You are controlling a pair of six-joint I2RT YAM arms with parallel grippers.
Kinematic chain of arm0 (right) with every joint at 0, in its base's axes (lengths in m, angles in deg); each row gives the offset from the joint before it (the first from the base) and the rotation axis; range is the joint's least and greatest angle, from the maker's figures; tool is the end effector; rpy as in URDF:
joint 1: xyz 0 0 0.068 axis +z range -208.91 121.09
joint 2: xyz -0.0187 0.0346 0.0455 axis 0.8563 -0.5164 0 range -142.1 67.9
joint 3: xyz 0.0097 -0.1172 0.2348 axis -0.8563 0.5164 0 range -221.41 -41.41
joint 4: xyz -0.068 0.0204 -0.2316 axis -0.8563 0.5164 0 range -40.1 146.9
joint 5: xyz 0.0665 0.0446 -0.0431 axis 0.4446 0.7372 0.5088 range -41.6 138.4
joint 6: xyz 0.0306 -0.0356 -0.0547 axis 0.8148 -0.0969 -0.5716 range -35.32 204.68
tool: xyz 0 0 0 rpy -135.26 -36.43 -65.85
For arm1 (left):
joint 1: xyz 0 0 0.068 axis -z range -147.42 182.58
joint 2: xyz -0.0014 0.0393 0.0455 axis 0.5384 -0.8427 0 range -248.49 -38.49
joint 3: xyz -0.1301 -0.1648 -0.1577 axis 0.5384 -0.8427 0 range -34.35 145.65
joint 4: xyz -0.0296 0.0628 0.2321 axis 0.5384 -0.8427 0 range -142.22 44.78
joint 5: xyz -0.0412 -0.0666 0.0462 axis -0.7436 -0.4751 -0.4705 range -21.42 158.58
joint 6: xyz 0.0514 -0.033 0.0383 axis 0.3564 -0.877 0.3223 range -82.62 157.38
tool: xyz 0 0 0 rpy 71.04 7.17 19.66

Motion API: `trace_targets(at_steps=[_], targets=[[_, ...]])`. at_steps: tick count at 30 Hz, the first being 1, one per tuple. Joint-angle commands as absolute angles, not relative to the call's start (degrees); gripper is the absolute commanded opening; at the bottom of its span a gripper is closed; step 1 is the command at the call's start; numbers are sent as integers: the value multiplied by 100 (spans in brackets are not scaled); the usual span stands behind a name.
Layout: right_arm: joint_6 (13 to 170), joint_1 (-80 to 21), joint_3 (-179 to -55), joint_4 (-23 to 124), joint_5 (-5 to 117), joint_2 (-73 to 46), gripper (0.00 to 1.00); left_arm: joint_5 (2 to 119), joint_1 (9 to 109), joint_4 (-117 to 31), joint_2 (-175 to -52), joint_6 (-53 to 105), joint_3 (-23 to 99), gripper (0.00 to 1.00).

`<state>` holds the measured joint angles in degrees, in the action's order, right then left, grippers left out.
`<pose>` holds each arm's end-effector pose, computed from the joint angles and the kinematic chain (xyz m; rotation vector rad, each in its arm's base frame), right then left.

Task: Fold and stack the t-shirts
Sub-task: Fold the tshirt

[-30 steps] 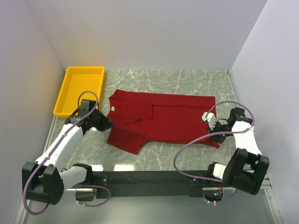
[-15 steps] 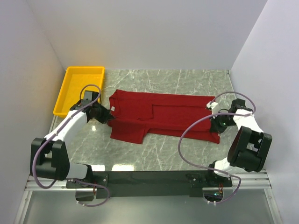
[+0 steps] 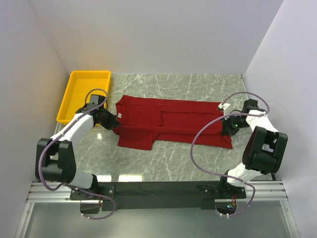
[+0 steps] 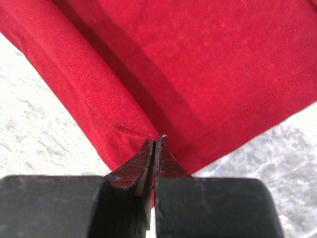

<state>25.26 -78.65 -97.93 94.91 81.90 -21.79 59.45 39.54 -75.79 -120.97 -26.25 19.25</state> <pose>0.2601 -0.0585 0.1732 -0.9518 2.4014 0.4286 0.2766 -0.0434 0.1945 -1.2442 2.4332 -0.6091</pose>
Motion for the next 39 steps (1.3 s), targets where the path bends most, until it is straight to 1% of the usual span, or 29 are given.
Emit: trace_targets(at_steps=[1, 39], targets=[[2632, -7745, -10083, 9402, 8092, -2289, 1, 6145, 3908, -7440, -12163, -2441, 2198, 1], [2843, -7675, -10136, 9209, 7828, -2509, 4, 6031, 3873, -7273, -13016, -2212, 2805, 1]])
